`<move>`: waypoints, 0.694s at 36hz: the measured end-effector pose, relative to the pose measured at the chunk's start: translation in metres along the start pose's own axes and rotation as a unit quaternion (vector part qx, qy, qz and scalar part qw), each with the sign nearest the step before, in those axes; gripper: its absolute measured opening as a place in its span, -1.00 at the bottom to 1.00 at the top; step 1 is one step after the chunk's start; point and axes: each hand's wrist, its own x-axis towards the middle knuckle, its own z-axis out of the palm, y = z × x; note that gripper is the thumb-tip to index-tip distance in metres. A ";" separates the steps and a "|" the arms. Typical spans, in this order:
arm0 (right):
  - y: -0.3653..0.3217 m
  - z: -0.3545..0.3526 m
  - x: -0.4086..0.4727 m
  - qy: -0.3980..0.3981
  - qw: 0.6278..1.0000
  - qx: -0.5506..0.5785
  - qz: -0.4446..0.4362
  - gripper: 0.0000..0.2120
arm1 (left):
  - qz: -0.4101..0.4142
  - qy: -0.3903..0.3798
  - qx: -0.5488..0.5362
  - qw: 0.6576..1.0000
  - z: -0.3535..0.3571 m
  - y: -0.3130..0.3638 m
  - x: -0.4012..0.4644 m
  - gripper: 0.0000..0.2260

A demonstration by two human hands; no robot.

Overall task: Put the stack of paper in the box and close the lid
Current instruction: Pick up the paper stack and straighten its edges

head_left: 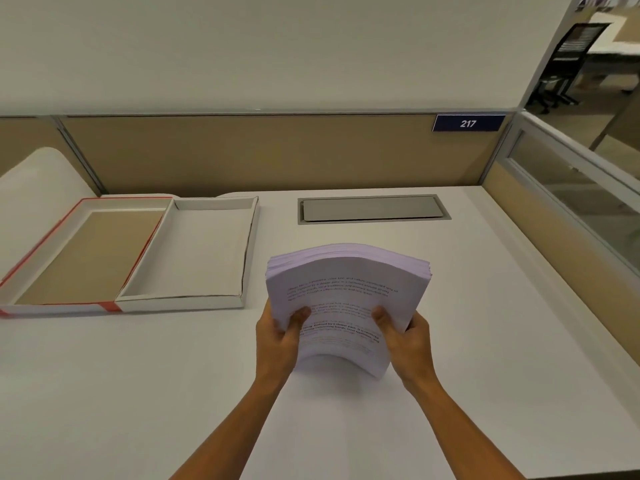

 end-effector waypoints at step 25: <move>0.030 -0.006 0.002 -0.030 0.998 -0.055 0.026 -0.56 | -0.071 -0.040 0.022 0.996 -0.005 -0.029 -0.012 -0.54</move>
